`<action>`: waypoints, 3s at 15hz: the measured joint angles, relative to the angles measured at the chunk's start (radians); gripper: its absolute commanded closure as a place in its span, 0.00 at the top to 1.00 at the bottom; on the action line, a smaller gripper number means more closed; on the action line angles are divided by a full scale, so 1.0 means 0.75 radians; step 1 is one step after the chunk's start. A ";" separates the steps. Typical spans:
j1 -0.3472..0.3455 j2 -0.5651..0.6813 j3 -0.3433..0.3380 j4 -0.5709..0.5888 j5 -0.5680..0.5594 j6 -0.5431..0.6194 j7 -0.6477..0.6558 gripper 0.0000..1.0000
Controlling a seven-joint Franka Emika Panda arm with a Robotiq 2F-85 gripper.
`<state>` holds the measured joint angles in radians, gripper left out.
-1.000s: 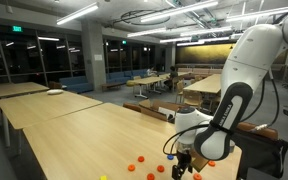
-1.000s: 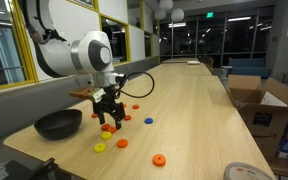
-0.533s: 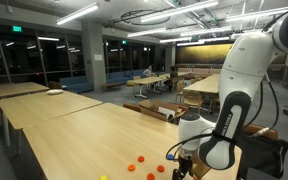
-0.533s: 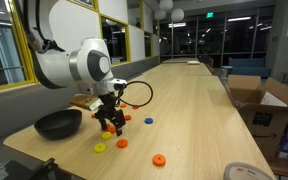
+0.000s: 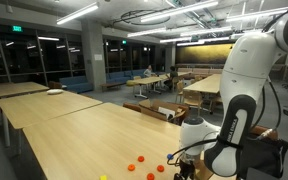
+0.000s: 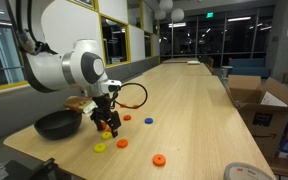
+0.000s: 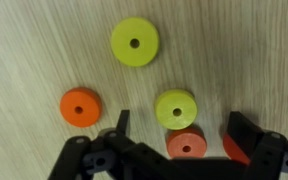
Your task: Put some rings in the black bowl
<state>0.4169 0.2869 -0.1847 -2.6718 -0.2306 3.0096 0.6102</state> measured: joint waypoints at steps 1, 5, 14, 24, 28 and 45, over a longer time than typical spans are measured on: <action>0.013 -0.002 -0.009 -0.010 0.000 0.000 0.001 1.00; 0.044 -0.002 -0.040 -0.051 0.000 0.002 0.006 1.00; 0.051 -0.008 -0.080 -0.064 0.000 0.007 0.005 1.00; -0.058 -0.008 0.031 -0.048 0.011 0.070 -0.065 1.00; -0.151 -0.008 0.126 -0.032 0.018 0.071 -0.100 1.00; -0.379 -0.005 0.355 0.007 0.369 -0.027 -0.439 0.54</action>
<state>0.1323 0.2828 0.0814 -2.6668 0.0464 2.9895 0.2811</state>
